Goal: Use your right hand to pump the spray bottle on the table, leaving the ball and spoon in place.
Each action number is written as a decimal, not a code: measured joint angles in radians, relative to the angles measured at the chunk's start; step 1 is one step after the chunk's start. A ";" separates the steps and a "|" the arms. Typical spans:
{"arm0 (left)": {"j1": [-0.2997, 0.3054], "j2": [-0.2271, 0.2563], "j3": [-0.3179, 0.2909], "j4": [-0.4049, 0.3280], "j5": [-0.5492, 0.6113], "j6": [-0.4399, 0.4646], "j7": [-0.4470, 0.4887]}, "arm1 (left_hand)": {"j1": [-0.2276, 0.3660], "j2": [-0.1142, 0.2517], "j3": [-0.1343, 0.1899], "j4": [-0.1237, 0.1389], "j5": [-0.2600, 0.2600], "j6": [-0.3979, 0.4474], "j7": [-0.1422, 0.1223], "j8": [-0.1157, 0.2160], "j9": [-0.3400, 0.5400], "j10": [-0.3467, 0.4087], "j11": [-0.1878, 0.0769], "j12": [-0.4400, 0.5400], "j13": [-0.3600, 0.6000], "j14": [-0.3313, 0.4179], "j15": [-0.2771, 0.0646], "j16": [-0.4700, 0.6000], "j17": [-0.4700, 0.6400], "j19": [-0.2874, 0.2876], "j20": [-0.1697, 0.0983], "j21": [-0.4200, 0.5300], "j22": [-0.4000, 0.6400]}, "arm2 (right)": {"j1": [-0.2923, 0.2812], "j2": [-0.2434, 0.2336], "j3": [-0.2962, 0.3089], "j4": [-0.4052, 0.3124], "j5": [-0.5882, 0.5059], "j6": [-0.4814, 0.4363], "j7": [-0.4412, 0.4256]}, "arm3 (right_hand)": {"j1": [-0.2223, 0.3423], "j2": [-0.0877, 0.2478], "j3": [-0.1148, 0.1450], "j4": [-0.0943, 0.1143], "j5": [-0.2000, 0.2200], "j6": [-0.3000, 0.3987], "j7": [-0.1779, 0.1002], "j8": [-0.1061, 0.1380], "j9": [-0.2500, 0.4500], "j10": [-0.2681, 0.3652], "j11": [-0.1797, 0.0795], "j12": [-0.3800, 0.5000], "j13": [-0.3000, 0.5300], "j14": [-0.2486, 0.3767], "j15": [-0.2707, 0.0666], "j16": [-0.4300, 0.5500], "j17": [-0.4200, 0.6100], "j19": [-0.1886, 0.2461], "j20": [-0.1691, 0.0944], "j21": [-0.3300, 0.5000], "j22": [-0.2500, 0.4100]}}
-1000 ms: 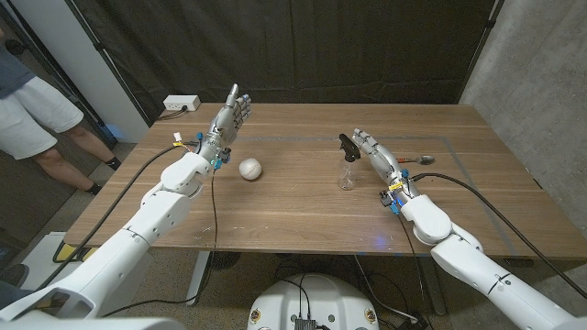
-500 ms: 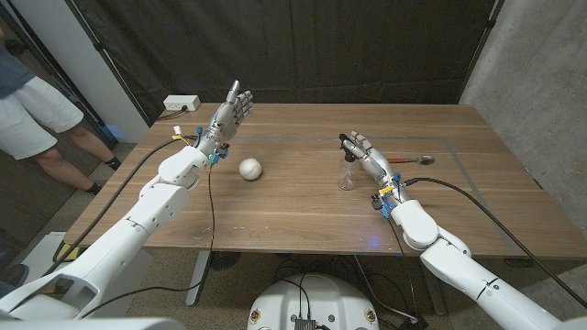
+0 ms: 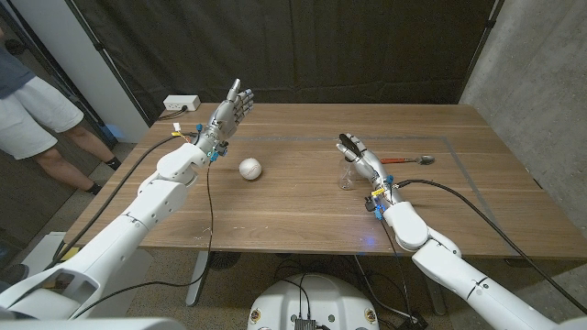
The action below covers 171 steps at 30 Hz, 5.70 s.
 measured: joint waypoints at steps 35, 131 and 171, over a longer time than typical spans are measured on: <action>-0.036 0.024 0.006 -0.006 0.021 0.034 -0.016 | 0.003 0.003 -0.004 -0.004 -0.005 0.012 -0.002 0.000 0.000 0.009 -0.005 -0.007 0.000 0.002 0.002 -0.006 0.000 -0.006 0.013 -0.007 0.002 | 0.008 0.042 -0.034 0.054 -0.084 -0.019 -0.105 | 0.022 0.007 0.000 0.000 0.000 0.006 -0.005 0.000 0.000 -0.004 0.004 0.000 0.005 0.005 0.005 0.000 0.000 0.003 0.003 0.000 0.001; -0.025 0.014 0.004 0.008 0.004 0.061 0.003 | 0.049 0.049 -0.003 -0.011 -0.016 0.041 -0.005 -0.008 0.000 0.025 0.000 -0.015 0.000 0.016 -0.005 -0.009 0.000 -0.011 0.018 -0.015 0.002 | 0.106 0.169 -0.051 0.246 -0.129 0.109 -0.267 | 0.089 0.211 0.033 0.105 -0.036 0.602 -0.242 0.111 -0.002 0.470 -0.177 0.089 0.005 0.396 -0.056 0.026 0.010 0.222 0.079 0.031 0.012; -0.027 0.009 0.002 0.023 -0.003 0.056 -0.008 | 0.062 0.062 0.000 -0.014 -0.023 0.041 -0.005 -0.008 0.000 0.025 0.000 -0.021 0.000 0.016 -0.005 -0.013 0.000 -0.020 0.027 -0.020 0.002 | 0.095 0.162 -0.025 0.161 -0.229 0.053 -0.360 | 0.121 0.290 0.153 0.123 -0.028 0.853 -0.184 0.084 0.016 0.505 -0.144 0.046 0.009 0.396 -0.082 -0.001 0.002 0.076 0.134 -0.012 0.018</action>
